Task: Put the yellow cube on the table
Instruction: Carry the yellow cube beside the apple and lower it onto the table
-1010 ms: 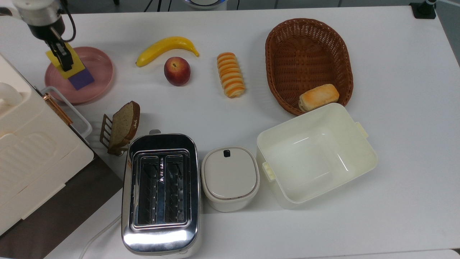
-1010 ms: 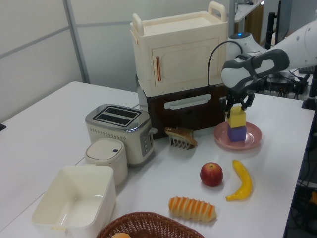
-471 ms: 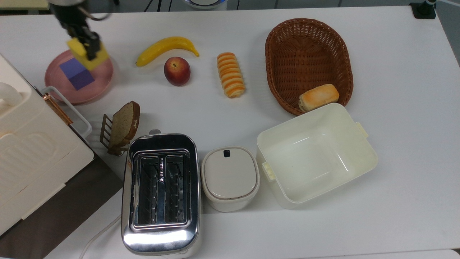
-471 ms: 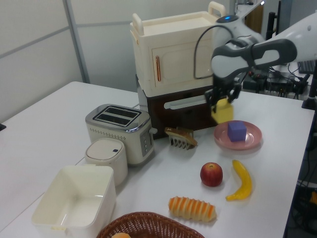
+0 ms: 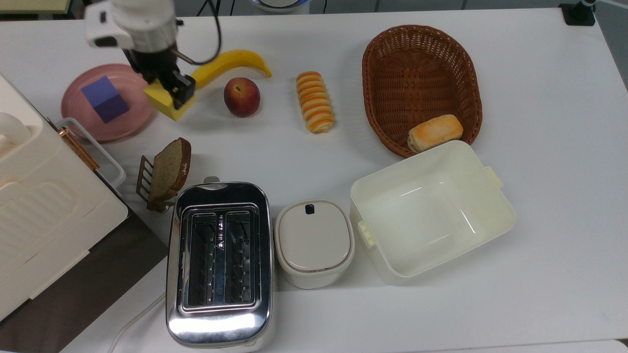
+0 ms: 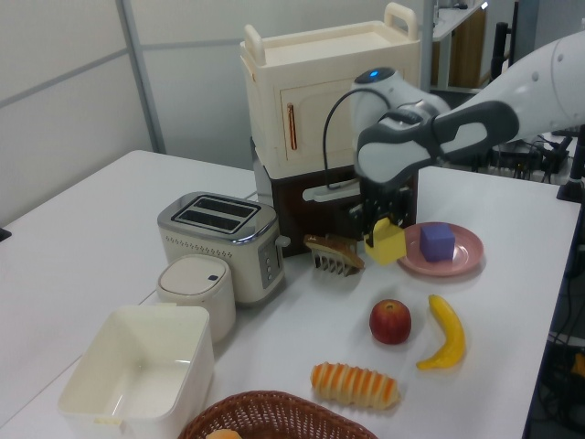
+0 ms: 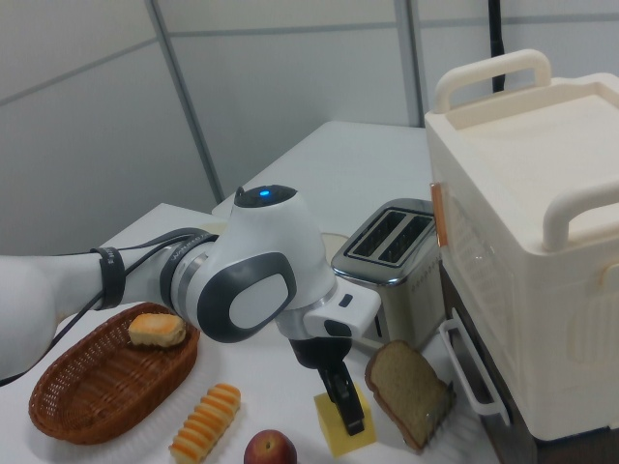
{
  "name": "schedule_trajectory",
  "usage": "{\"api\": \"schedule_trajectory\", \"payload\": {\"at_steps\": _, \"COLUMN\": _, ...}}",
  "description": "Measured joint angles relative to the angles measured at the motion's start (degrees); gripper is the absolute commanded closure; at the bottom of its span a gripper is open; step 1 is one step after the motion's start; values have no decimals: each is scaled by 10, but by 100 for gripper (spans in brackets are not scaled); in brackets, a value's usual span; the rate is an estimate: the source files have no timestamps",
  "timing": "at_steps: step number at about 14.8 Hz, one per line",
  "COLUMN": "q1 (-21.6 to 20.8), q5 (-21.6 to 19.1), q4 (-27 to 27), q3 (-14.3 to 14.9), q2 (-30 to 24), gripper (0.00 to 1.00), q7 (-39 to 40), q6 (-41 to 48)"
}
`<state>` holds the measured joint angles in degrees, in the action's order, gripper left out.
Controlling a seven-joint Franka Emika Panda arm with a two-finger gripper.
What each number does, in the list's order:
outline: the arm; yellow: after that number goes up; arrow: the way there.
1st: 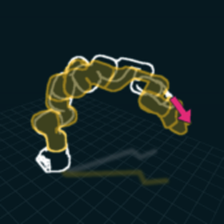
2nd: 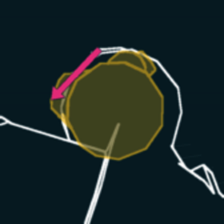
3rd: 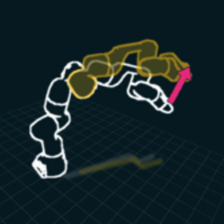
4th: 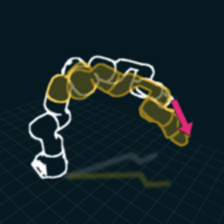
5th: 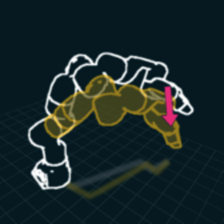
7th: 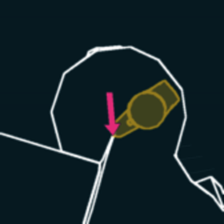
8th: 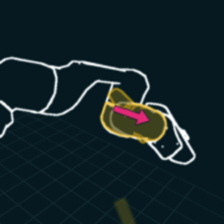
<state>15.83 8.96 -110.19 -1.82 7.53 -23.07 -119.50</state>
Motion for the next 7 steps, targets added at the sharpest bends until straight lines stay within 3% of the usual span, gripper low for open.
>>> {"api": "schedule_trajectory", "payload": {"at_steps": 7, "q1": -82, "q5": 17, "q4": 0, "q3": -2, "q2": 12, "gripper": 79, "q7": 1, "q6": 0}}
